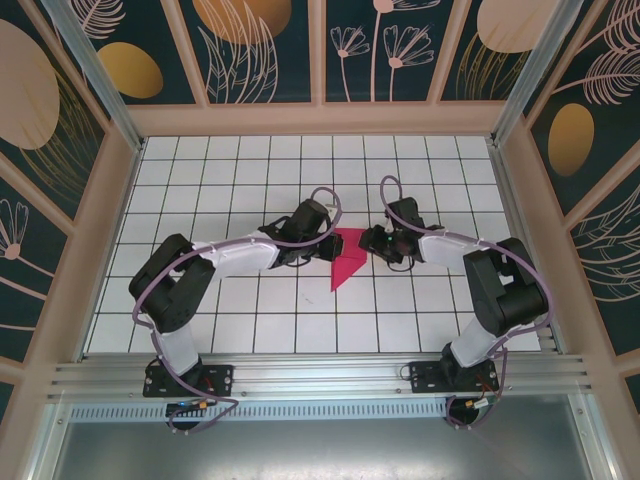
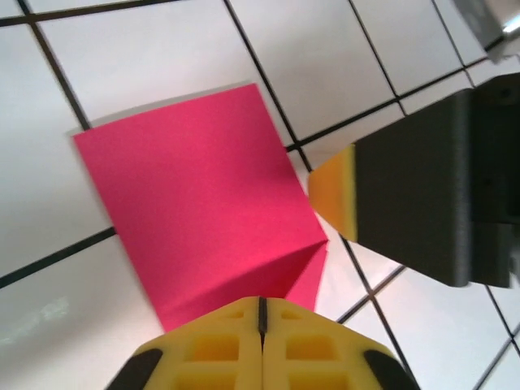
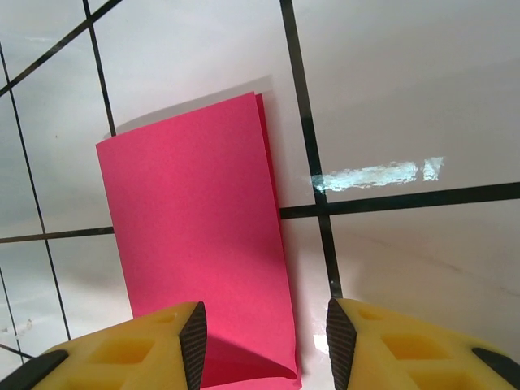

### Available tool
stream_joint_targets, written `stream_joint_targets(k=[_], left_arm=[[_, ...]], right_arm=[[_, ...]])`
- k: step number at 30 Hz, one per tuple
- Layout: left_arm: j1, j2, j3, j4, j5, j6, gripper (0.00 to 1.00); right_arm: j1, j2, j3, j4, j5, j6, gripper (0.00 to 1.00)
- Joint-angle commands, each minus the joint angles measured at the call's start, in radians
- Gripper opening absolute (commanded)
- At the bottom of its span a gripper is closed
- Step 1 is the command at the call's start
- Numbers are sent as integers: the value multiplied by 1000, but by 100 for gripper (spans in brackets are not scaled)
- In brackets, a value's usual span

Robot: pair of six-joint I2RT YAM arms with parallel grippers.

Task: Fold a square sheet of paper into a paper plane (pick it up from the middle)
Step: Third fold the triangle at the center of the table, then fourth fold the wing at the center of the table.

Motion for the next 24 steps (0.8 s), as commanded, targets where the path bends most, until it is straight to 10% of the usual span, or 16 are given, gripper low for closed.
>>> stream_joint_targets(k=[1,24], left_arm=[[3,5,14,-14,115,16,2],[4,123,-27,-13,-45,-6,0]], right_arm=[[-8,-35,-22,52,-48,33,46],[-10,-27,-68,130,-118,86,49]])
